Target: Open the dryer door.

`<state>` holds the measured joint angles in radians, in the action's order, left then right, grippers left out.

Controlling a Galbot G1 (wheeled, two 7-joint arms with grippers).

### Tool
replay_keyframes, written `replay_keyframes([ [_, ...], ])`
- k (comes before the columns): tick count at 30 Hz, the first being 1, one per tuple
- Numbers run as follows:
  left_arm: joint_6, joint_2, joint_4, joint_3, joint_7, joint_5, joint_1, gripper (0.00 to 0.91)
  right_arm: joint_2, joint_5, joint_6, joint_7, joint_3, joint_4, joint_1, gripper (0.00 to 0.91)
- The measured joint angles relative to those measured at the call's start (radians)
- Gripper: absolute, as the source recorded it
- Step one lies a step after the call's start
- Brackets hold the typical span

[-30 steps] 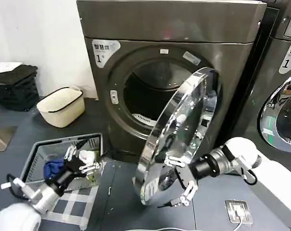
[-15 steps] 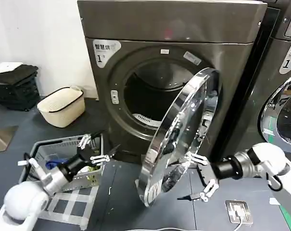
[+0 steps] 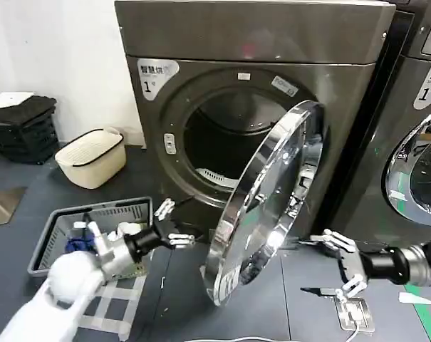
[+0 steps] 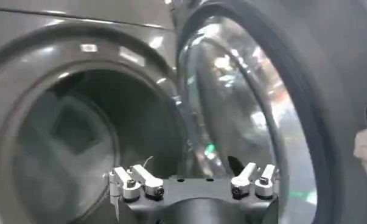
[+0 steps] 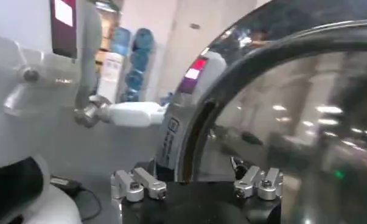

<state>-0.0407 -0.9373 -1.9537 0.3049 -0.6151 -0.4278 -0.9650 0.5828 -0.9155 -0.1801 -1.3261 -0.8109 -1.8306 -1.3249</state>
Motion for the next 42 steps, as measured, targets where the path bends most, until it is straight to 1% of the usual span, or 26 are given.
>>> replay_keyframes([
  [4,0.012,-0.006,0.019,-0.056,-0.002,-0.005,0.048,0.907,0.052,0.0,-0.024,-0.001,-0.172,-0.027,-0.167,0.907],
  [9,0.026,-0.005,0.045,-0.12,-0.005,-0.014,0.099,0.907,0.148,-0.005,-0.061,-0.008,-0.361,-0.067,-0.335,0.907],
  [13,0.03,-0.013,0.062,-0.172,-0.005,-0.022,0.145,0.907,0.24,-0.005,-0.106,-0.002,-0.5,-0.096,-0.441,0.907],
  [18,0.034,-0.034,0.087,-0.227,0.005,-0.019,0.195,0.907,0.36,0.001,-0.182,0.071,-0.639,-0.1,-0.531,0.907],
  [19,0.034,-0.038,0.092,-0.238,0.007,-0.019,0.202,0.907,0.383,0.008,-0.193,0.088,-0.661,-0.101,-0.543,0.907],
  [22,0.037,-0.048,0.106,-0.269,0.016,-0.02,0.23,0.907,0.46,0.073,-0.248,0.186,-0.73,-0.113,-0.579,0.907],
  [25,0.037,-0.061,0.121,-0.302,0.022,-0.02,0.256,0.907,0.537,0.134,-0.296,0.319,-0.785,-0.123,-0.603,0.907],
  [28,0.034,-0.076,0.135,-0.333,0.028,-0.019,0.282,0.907,0.611,0.185,-0.305,0.462,-0.836,-0.126,-0.611,0.907],
  [32,0.033,-0.096,0.157,-0.376,0.037,-0.022,0.317,0.907,0.705,0.243,-0.254,0.674,-0.923,-0.132,-0.597,0.907],
  [36,0.033,-0.119,0.181,-0.426,0.046,-0.024,0.362,0.907,0.787,0.328,-0.168,0.906,-1.014,-0.141,-0.57,0.907],
  [37,0.034,-0.124,0.188,-0.438,0.049,-0.025,0.373,0.907,0.804,0.354,-0.141,0.959,-1.036,-0.142,-0.564,0.907],
  [40,0.036,-0.14,0.21,-0.48,0.056,-0.036,0.412,0.907,0.854,0.441,-0.035,1.11,-1.108,-0.142,-0.542,0.907],
  [42,0.037,-0.154,0.227,-0.505,0.069,-0.04,0.436,0.907,0.881,0.482,0.057,1.21,-1.157,-0.138,-0.523,0.907],
])
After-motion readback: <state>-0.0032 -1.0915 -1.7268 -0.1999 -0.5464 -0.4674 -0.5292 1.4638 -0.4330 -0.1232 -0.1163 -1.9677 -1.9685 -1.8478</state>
